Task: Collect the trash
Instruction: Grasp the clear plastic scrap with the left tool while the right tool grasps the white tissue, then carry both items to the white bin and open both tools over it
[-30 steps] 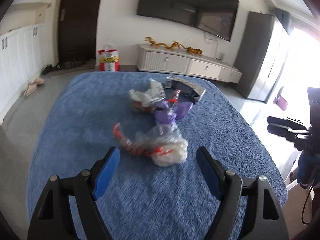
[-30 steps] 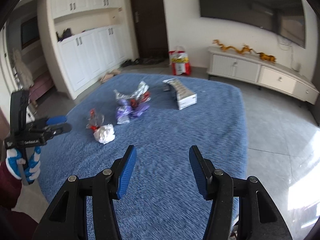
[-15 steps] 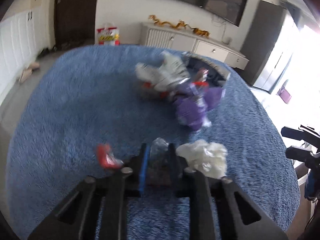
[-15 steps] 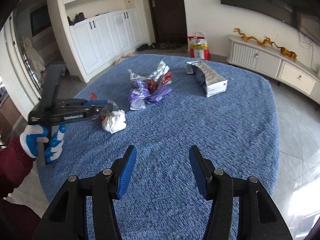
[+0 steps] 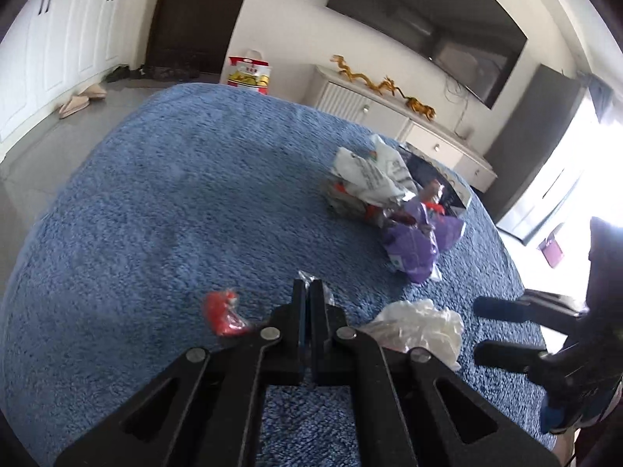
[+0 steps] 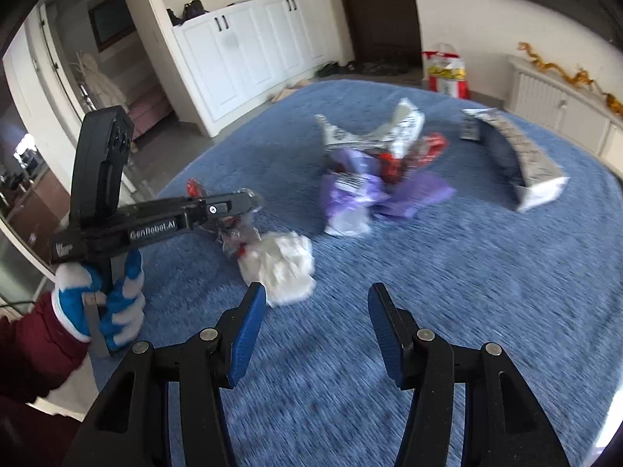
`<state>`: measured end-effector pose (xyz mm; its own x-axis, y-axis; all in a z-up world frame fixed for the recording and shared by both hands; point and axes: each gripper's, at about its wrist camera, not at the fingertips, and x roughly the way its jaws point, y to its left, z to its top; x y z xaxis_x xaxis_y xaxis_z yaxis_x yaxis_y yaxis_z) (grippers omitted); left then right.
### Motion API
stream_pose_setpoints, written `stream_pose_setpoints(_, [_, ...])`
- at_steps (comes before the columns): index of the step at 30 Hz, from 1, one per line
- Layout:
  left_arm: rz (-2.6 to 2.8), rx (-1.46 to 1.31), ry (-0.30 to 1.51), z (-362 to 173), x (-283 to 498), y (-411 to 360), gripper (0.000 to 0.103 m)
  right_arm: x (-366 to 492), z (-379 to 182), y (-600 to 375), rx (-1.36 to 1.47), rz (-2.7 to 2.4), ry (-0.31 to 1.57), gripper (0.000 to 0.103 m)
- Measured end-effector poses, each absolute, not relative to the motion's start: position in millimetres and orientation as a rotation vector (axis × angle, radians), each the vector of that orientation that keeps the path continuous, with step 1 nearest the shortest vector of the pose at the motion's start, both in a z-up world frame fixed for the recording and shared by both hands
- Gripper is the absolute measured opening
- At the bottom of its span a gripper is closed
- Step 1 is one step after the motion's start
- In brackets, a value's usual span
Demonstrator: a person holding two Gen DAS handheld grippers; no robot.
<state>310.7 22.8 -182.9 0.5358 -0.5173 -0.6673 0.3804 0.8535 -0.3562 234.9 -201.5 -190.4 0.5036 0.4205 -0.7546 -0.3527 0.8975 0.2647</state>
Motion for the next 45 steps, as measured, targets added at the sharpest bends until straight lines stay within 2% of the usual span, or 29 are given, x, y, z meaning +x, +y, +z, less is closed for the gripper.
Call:
stream_pose_setpoints(5, [-0.513,-0.198,0.842,-182,311,32,0.001,253,-208,-189,0.114,0.49,0.974,0.051])
stream_pose_setpoints(6, [-0.508,-0.203,0.844,-183,311,34,0.001,254,-211,-187,0.115,0.488,0.981,0.047])
stream_pose_setpoints(8, [-0.496,-0.208,0.844,-183,311,36,0.001,253,-211,-187,0.131,0.495,0.978,0.025])
stream_pose_setpoints(9, [-0.492,-0.207,0.843,-184,311,36,0.001,251,-211,-189,0.151,0.502,0.977,0.023])
stream_pose_setpoints(19, [-0.456,-0.113,0.812,-169,289,17,0.001,178,-170,-246,0.219,0.365,0.837,0.021])
stream_pose_setpoints(31, [-0.595,-0.024,0.682,-97,221,-29,0.001,40,-136,-377,0.36,0.021,0.645,0.021])
stream_pose_setpoints(36, [-0.703,0.047,0.661,-75,194,-81,0.001,-20,-143,-434,0.383,-0.14,0.611,0.021])
stream_pose_setpoints(45, [-1.005,0.235,0.7,-66,126,-238,0.001,-98,-192,-503,0.405,-0.418,0.654,0.022])
